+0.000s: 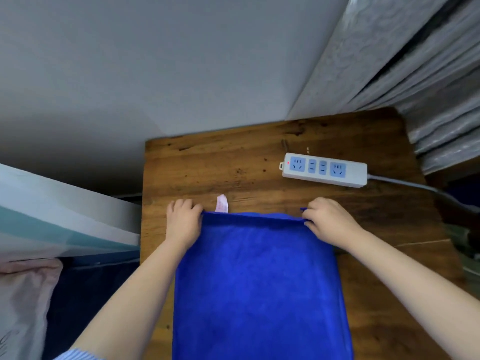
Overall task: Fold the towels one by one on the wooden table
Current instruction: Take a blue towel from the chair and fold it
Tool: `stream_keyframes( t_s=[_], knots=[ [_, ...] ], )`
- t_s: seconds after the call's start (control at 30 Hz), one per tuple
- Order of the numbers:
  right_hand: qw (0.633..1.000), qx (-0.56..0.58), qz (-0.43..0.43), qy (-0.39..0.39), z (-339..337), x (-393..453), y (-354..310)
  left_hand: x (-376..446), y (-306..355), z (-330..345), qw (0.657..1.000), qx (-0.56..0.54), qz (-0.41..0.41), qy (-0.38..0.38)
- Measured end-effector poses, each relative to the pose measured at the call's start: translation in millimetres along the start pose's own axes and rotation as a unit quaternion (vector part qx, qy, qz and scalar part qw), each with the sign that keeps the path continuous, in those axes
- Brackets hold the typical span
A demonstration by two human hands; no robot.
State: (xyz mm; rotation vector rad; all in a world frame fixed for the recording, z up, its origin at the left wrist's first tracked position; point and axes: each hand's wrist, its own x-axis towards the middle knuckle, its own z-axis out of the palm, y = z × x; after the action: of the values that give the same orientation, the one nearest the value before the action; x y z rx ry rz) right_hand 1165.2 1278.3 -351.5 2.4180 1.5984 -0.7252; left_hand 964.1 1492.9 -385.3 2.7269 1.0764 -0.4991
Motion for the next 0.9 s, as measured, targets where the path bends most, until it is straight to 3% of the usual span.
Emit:
stream_keyframes(
  t_s=[0.1,0.17,0.27,0.37,0.43,0.5,0.57,0.63,0.7,0.77,0.83,0.9],
  knots=[
    [0.999,-0.016,0.000,-0.040,1,-25,6,-23,-7,-1,0.994,-0.075,0.059,0.045],
    [0.998,-0.004,-0.007,-0.058,0,-41,6,-41,-16,-1,0.989,-0.115,0.087,0.026],
    [0.996,0.045,-0.022,-0.076,1,-58,10,-66,-26,-8,0.969,-0.206,0.069,-0.121],
    [0.971,0.151,-0.010,-0.185,-7,-69,7,-80,-32,-13,0.931,-0.230,0.047,-0.280],
    [0.938,0.192,0.001,-0.287,-10,-76,3,-87,-36,-15,0.892,-0.266,0.028,-0.365],
    [0.880,0.257,0.023,-0.398,-7,-84,1,-94,-40,-16,0.847,-0.307,0.015,-0.433],
    [0.839,0.311,0.058,-0.442,2,-87,0,-99,-43,-15,0.816,-0.345,0.000,-0.464],
    [0.872,0.317,0.095,-0.361,10,-83,1,-102,-43,-13,0.811,-0.400,-0.031,-0.426],
    [0.939,0.261,0.117,-0.191,14,-72,0,-98,-41,-12,0.807,-0.477,-0.082,-0.338],
    [0.971,0.172,0.149,-0.073,14,-59,-4,-91,-38,-11,0.812,-0.513,-0.122,-0.251],
    [0.980,0.111,0.162,-0.035,19,-47,-10,-81,-33,-10,0.862,-0.455,-0.132,-0.181],
    [0.985,0.095,0.141,-0.036,22,-35,-16,-70,-30,-8,0.931,-0.322,-0.117,-0.123]
  ],
)
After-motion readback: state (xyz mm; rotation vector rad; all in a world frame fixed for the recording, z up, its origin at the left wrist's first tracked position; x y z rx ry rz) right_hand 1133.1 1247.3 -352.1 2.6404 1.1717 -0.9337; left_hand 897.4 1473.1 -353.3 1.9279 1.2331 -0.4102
